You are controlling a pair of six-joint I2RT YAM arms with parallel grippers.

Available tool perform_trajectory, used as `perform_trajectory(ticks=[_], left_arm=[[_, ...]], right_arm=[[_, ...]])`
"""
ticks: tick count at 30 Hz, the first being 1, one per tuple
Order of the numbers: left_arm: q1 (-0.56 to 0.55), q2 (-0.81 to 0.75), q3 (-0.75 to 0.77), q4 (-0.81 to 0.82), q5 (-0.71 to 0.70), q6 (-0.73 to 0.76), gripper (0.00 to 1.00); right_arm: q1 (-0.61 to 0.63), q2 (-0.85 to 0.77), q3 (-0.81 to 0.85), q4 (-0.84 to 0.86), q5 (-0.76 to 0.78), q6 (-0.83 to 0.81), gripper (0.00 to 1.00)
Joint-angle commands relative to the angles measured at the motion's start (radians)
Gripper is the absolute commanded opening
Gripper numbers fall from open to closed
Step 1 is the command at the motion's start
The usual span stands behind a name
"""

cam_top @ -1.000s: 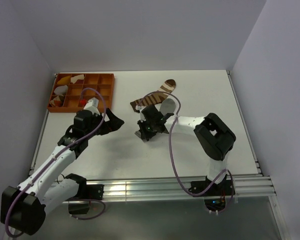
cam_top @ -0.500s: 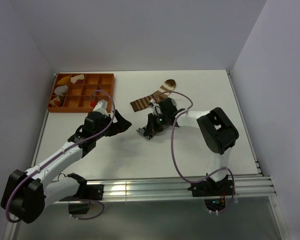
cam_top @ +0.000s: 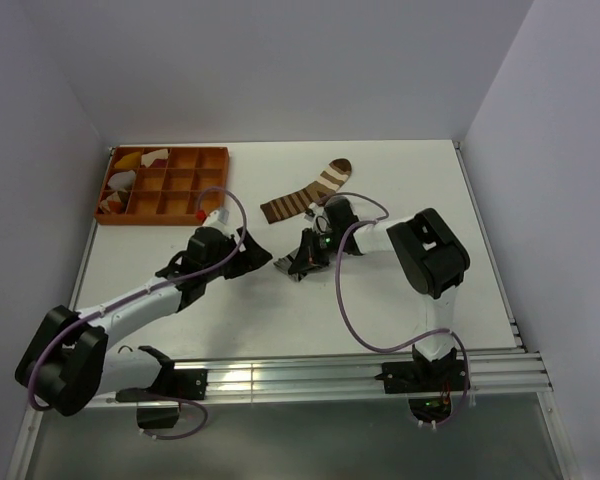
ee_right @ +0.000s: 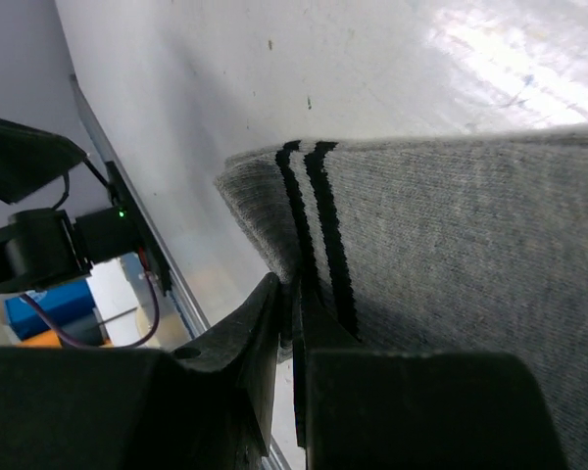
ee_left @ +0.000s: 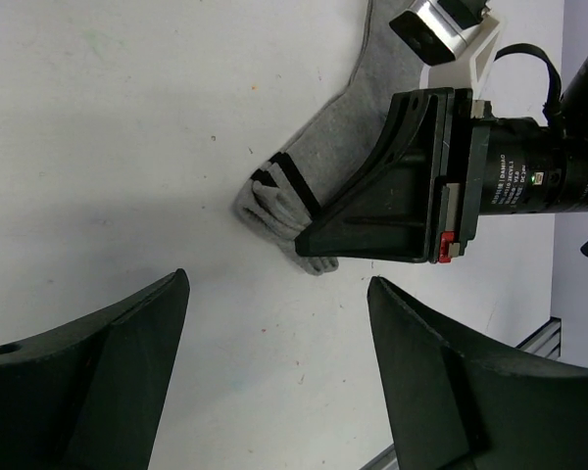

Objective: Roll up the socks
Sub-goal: Roll the sock at the center of the board.

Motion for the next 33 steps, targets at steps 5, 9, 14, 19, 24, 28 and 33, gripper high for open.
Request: perform_trajectory(ticks=[5, 9, 14, 19, 24, 28, 33], left_arm=[[-0.049, 0.089, 0.001, 0.112, -0.056, -0.066, 0.70], [-0.072, 0.155, 0.006, 0.147, -0.084, -0.099, 0.58], [-0.086, 0.256, 0.029, 0.202, -0.084, -0.135, 0.46], [-0.089, 0.348, 0.053, 0.233, -0.084, -0.153, 0.40], [-0.095, 0.382, 0.059, 0.293, -0.084, -0.153, 0.34], [-0.099, 0.405, 0.069, 0.326, -0.084, -0.153, 0.31], [-0.103, 0.411, 0.078, 0.359, -0.084, -0.158, 0.30]], right_arm=[[-0.036, 0.036, -0.031, 0.079, -0.033, 0.073, 0.00], [-0.042, 0.050, -0.036, 0.096, -0.038, 0.082, 0.00], [-0.045, 0.062, -0.040, 0.107, -0.041, 0.089, 0.00], [-0.047, 0.065, -0.042, 0.119, -0.046, 0.093, 0.00], [-0.048, 0.067, -0.043, 0.119, -0.043, 0.087, 0.00], [-0.048, 0.073, -0.042, 0.118, -0.043, 0.084, 0.00], [-0.048, 0.075, -0.037, 0.101, -0.038, 0.075, 0.00]])
